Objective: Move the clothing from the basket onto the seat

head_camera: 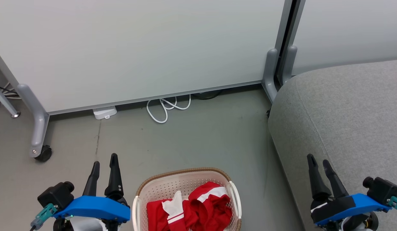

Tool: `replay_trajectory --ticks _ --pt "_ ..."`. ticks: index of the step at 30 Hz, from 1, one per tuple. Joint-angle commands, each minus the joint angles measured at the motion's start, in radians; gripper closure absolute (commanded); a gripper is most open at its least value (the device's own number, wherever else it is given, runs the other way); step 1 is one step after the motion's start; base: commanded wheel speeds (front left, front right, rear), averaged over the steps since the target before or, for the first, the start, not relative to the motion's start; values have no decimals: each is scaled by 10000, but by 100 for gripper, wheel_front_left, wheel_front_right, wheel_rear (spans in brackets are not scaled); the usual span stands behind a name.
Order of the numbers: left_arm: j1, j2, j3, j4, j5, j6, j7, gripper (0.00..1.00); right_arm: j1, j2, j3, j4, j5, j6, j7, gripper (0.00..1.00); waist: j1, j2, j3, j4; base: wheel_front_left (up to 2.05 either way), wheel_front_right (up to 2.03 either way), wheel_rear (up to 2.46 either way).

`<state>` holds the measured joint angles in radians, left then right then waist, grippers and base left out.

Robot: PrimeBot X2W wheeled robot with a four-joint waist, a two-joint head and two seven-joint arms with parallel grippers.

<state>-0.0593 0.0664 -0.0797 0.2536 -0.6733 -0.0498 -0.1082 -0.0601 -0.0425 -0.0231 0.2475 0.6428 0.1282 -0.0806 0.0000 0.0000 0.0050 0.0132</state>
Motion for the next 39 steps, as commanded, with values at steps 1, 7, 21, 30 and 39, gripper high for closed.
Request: replay_trajectory --ticks 1,7,21,30,39 --pt "-208 82 -49 -74 218 45 -87 0 -216 -72 30 -122 -239 23 -62 0 0 0 2 2 0 0 0" --pt "-229 99 -156 80 924 57 -291 0 -232 -78 111 -122 -1061 22 -204 0 0 0 9 21 0 0 0" --pt "-297 21 -219 367 1955 -114 -650 0 -207 -87 185 -142 -2396 25 -506 0 0 0 7 89 0 0 0" --pt "-339 -15 -210 525 2620 -170 -853 0 -222 -93 202 -98 -3215 27 -724 0 0 0 2 115 0 0 0" --pt "-332 -48 -193 634 3274 -192 -1057 0 -212 -95 194 -33 -3925 29 -918 0 0 0 -16 122 0 0 0"
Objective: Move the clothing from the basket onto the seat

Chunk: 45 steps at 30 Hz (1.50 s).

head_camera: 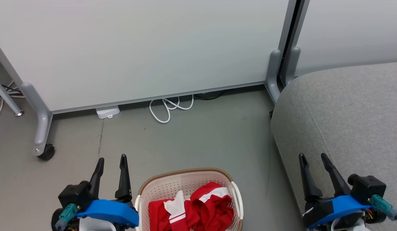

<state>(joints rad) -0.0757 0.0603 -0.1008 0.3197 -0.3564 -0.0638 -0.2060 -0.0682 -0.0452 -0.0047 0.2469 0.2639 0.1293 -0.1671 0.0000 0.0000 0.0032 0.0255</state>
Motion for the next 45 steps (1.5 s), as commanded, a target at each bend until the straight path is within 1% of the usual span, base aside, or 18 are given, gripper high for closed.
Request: replay_trajectory --ticks 1,29,45 --pt "-168 11 17 -24 175 -57 -105 0 -134 -69 9 -18 -221 18 -66 0 0 0 3 0 0 0 0" --pt "-223 -68 -41 69 1956 -49 -619 0 -240 -76 195 74 -2254 15 -650 0 0 0 102 44 0 0 0" --pt "-159 -90 33 94 1741 -36 -608 0 -266 -75 221 66 -2118 15 -617 0 0 0 158 22 0 0 0"
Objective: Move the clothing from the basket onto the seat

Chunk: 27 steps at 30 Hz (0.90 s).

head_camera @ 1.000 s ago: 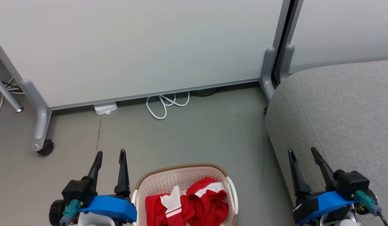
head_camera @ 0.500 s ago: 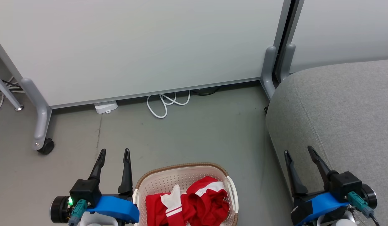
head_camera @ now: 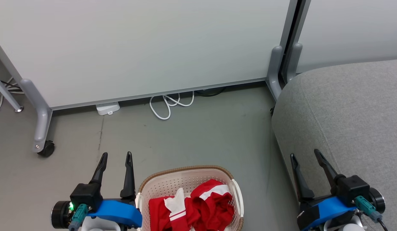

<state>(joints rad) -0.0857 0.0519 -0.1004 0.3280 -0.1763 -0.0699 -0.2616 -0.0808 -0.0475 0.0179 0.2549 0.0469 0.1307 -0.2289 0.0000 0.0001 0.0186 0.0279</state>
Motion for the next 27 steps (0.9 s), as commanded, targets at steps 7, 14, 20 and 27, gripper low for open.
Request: replay_trajectory --ticks 7,14,20,27 --pt "-96 -11 23 52 -83 35 -52 0 -157 -52 28 -24 43 1 8 0 0 -1 99 -29 0 0 0" --pt "-132 -11 93 176 -63 18 -52 0 -296 -50 215 -100 90 1 18 0 0 -1 420 -311 0 0 0" --pt "-363 117 95 666 90 -65 -43 0 -541 -47 450 -227 75 1 16 0 0 -1 1090 -955 0 0 0" --pt "-1172 444 3 1894 165 -159 31 0 -998 -41 855 -412 279 1 -99 0 0 -1 2346 -1844 0 0 0"
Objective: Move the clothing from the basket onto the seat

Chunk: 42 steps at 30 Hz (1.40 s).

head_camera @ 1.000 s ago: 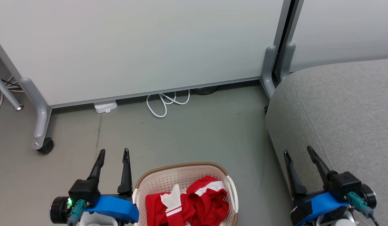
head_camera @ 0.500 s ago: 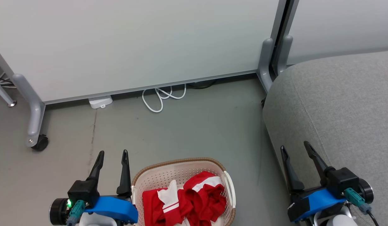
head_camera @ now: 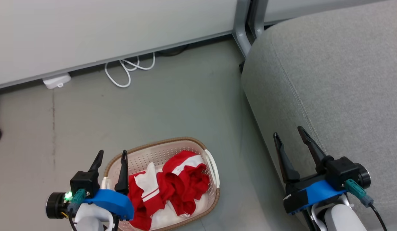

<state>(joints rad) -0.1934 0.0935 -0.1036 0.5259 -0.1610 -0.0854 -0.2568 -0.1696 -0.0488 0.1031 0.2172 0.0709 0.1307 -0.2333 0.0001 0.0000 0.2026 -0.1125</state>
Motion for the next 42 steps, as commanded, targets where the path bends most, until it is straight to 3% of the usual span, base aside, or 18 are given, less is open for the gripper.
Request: replay_trajectory --ticks 1,16,29,42 --pt "-255 76 13 81 25 -7 13 0 -189 -29 38 -43 66 1 -71 0 -1 0 690 -536 0 0 0" --pt "-2532 883 -195 2551 180 -14 964 0 -1642 -19 1359 -96 961 1 -324 0 -1 0 3437 -1725 0 0 0" --pt "-3790 1358 -327 4039 235 200 1885 0 -2396 -19 2074 -649 1826 1 -330 0 -1 0 5017 -2375 0 0 0" --pt "-4416 1910 -374 4797 360 988 2701 0 -2639 -19 2554 -1040 2515 1 -326 0 -1 0 6086 -2995 0 0 0"
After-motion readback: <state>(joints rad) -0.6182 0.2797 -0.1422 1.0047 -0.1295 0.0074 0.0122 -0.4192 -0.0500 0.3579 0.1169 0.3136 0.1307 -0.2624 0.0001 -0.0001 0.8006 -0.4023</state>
